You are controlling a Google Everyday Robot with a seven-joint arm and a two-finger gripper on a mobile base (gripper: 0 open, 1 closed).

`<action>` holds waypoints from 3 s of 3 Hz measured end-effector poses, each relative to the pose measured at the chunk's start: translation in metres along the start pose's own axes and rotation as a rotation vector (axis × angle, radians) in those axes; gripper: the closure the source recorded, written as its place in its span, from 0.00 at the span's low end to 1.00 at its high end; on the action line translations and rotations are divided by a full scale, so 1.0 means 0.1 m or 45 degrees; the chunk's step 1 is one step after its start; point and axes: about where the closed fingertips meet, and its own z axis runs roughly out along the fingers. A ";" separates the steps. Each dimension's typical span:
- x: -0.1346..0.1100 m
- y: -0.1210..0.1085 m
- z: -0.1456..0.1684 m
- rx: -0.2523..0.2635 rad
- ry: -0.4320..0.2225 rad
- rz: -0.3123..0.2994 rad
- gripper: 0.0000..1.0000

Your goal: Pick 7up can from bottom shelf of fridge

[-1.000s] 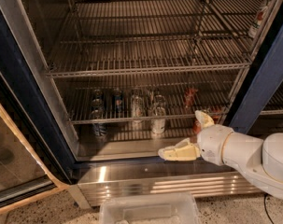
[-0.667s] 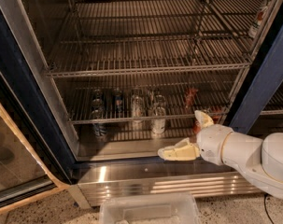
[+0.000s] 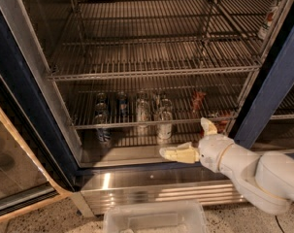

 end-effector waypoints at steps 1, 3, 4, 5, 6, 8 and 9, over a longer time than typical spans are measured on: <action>0.03 -0.17 0.17 0.104 -0.120 0.044 0.00; 0.21 -0.18 0.44 0.082 -0.174 0.149 0.00; 0.29 0.00 0.40 0.097 -0.149 0.123 0.00; 0.38 0.29 0.33 0.103 -0.157 0.083 0.00; 0.48 0.33 0.44 0.086 -0.162 0.123 0.00; 0.74 0.02 1.00 0.090 -0.127 0.261 0.00; 0.74 0.02 1.01 0.090 -0.127 0.261 0.00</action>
Offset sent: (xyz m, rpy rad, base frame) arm 0.0582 0.0138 -0.0772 0.2332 0.0162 -0.1129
